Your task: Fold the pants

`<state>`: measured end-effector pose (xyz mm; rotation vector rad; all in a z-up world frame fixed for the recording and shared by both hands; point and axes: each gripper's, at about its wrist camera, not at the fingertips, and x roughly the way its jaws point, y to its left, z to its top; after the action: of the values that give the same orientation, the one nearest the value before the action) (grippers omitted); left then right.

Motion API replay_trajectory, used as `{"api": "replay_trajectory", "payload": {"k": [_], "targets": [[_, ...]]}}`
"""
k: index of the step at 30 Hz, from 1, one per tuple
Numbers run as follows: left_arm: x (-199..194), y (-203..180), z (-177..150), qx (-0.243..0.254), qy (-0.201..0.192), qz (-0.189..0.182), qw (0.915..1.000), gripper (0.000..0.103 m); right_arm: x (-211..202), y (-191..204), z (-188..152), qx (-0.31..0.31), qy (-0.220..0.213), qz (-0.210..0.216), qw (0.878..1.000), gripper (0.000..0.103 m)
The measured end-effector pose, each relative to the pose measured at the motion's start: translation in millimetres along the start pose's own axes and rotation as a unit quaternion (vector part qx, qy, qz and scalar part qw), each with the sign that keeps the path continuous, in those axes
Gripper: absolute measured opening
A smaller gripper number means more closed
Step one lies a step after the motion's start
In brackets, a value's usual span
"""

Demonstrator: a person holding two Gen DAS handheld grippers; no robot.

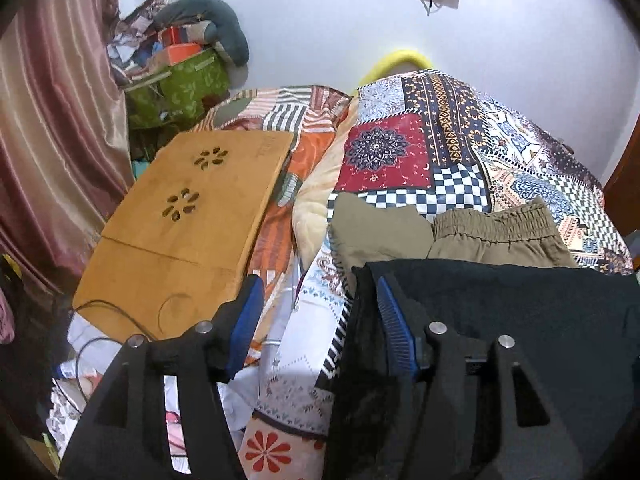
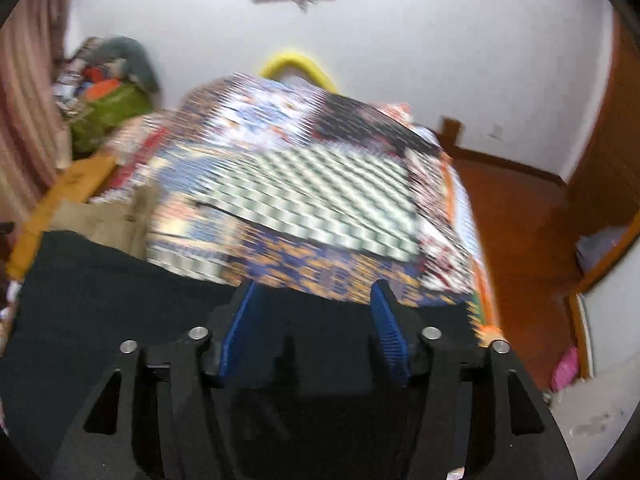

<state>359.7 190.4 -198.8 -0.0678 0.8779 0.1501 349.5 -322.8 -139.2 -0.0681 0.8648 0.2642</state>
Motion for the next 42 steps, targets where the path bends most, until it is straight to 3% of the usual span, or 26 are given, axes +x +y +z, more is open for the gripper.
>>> {"api": "replay_trajectory", "payload": {"k": [7,14,19,22,26,27,29,30,32,34,42], "targets": [[29.0,-3.1,-5.9,-0.006,0.033,-0.039,0.9987,0.058,29.8,69.4,14.6,-0.040,0.017,0.063,0.997,0.057],[80.7,-25.0,-4.9,0.013,0.066,-0.058,0.9960,0.057,78.2,108.0,8.2,-0.084,0.078,0.093,0.989,0.057],[103.7,-31.1,-2.6,0.018,0.074,-0.058,0.9954,0.043,102.6,117.0,3.0,-0.097,0.114,0.106,0.983,0.057],[111.9,-33.3,-4.2,0.027,0.079,-0.064,0.9945,0.035,113.1,119.3,1.8,-0.102,0.118,0.106,0.982,0.072],[106.4,-40.7,-6.2,0.050,0.066,-0.059,0.9949,0.027,120.9,112.7,2.4,-0.086,0.130,0.134,0.979,0.073],[104.7,-42.2,-6.6,0.054,0.064,-0.057,0.9949,0.024,120.9,110.8,1.1,-0.081,0.131,0.142,0.978,0.071],[101.0,-43.8,-5.5,0.054,0.060,-0.052,0.9954,0.022,121.3,108.6,-3.0,-0.071,0.144,0.165,0.973,0.048],[97.3,-44.7,-4.4,0.053,0.056,-0.049,0.9958,0.021,121.0,109.5,-5.0,-0.070,0.146,0.165,0.973,0.044],[88.1,-46.2,-2.4,0.054,0.042,-0.043,0.9967,0.020,117.5,113.9,-8.1,-0.083,0.142,0.158,0.974,0.022],[79.5,-46.1,-0.9,0.052,0.033,-0.040,0.9973,0.019,112.6,119.4,-11.1,-0.104,0.133,0.141,0.975,0.012],[40.3,-38.2,4.6,0.044,0.004,-0.038,0.9983,0.018,72.9,121.7,-8.4,-0.114,0.060,0.125,0.984,0.008]]}}
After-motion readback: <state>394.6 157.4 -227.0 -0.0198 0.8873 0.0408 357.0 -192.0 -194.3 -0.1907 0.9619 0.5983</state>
